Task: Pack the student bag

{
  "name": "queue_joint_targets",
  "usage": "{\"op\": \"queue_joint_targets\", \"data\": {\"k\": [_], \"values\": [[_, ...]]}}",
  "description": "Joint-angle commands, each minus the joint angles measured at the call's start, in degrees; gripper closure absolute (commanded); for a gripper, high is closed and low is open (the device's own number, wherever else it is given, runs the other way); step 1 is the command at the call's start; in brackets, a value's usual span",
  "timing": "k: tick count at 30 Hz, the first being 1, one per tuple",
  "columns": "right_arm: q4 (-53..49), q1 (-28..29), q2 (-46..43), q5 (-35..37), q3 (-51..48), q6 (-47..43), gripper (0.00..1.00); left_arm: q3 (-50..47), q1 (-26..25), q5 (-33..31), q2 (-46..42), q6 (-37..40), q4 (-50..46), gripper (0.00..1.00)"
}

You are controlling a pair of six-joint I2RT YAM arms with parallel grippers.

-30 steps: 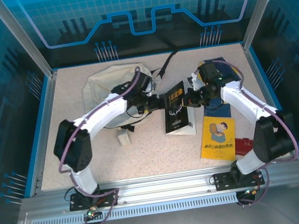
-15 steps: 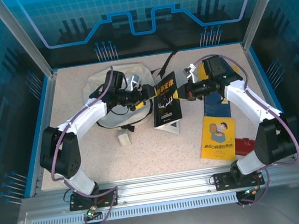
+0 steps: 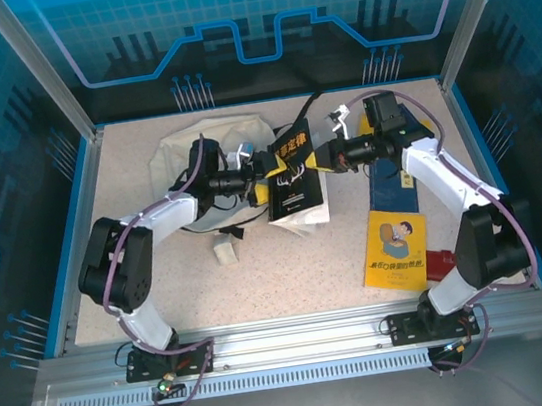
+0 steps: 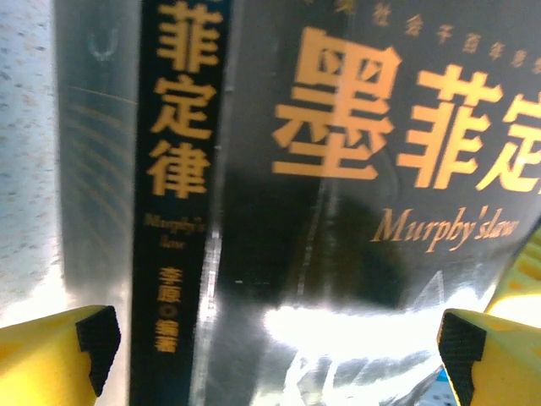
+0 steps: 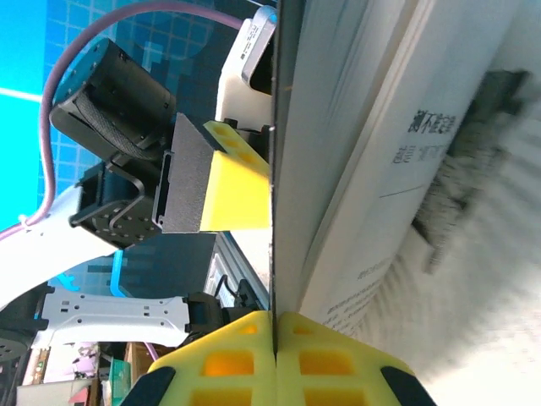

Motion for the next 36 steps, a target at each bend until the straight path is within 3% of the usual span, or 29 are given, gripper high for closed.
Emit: {"op": "queue_joint_targets", "data": {"k": [1,4,8,12,19,21,23,25,28,36], "values": [[3.25,-0.97,1.08,-3.57,-0.72,0.81,0.97,-2.35,0.30,4.72,2.29,-13.06,20.71,0.06],[3.28,-0.99,1.95,-3.19,-1.11,0.95,0.97,-2.56,0.30,4.35,3.34,-14.74,24.22,0.22],[2.12,-1.25,2.61,-1.71,-0.95,0.46,0.97,-1.47,0.30,3.19,2.46,-9.43,16.61,0.46],[0.90,-1.75,3.39,-0.39,-0.86,0.09,0.96,-0.71,0.52,2.68,1.60,-6.00,11.41,0.60],[1.72,-2.88,3.39,1.92,-2.30,0.85,0.87,-0.47,1.38,2.24,0.64,-5.61,10.69,0.80],[1.32,-2.81,3.78,3.03,-2.27,1.19,0.87,-0.03,1.37,1.70,0.47,-4.03,7.89,0.76],[1.37,-2.57,4.55,3.54,-2.62,1.21,0.86,0.49,1.36,0.29,0.15,-0.12,2.19,0.60],[1.25,-2.47,5.68,4.47,-3.03,1.36,0.85,1.52,1.36,-1.78,0.27,4.47,-4.56,0.54],[1.70,-2.41,7.69,5.56,-3.43,1.72,0.84,3.64,1.36,-8.33,-0.73,12.16,-16.78,0.41],[3.46,0.56,16.52,9.06,-0.65,2.33,0.79,9.87,1.43,-24.28,-4.82,25.73,-38.90,0.28]]}}
